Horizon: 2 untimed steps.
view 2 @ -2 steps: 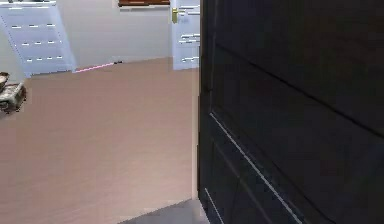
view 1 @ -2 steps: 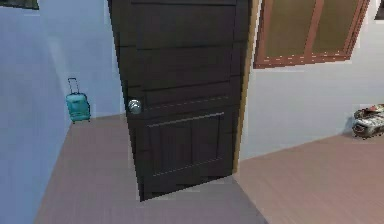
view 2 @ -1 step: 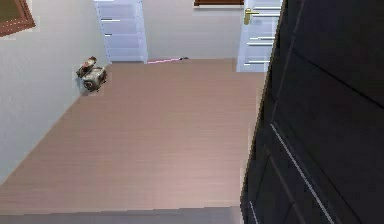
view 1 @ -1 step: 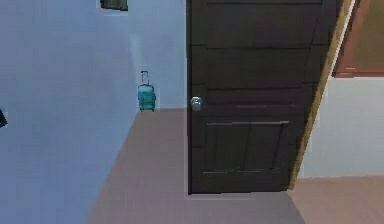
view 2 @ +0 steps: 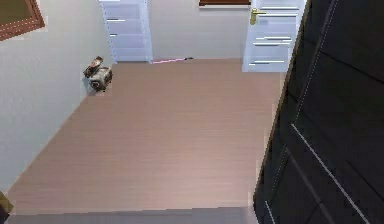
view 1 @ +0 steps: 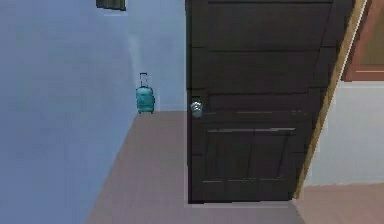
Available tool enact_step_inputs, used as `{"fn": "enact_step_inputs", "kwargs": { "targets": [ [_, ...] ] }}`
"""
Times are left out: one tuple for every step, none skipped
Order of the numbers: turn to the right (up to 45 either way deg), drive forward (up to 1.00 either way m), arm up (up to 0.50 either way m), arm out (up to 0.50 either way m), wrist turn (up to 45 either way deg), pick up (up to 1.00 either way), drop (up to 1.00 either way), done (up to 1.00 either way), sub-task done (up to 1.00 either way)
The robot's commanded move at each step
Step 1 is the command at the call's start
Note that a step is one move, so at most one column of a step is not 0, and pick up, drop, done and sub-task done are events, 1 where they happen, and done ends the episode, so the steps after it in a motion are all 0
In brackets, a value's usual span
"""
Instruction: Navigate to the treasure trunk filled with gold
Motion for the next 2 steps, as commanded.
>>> {"fn": "enact_step_inputs", "kwargs": {
  "targets": [
    [45.0,0.00,0.00,0.00,0.0,0.00,0.00,0.00,0.00],
    [24.0,0.00,0.00,0.00,0.0,0.00,0.00,0.00,0.00]
  ]
}}
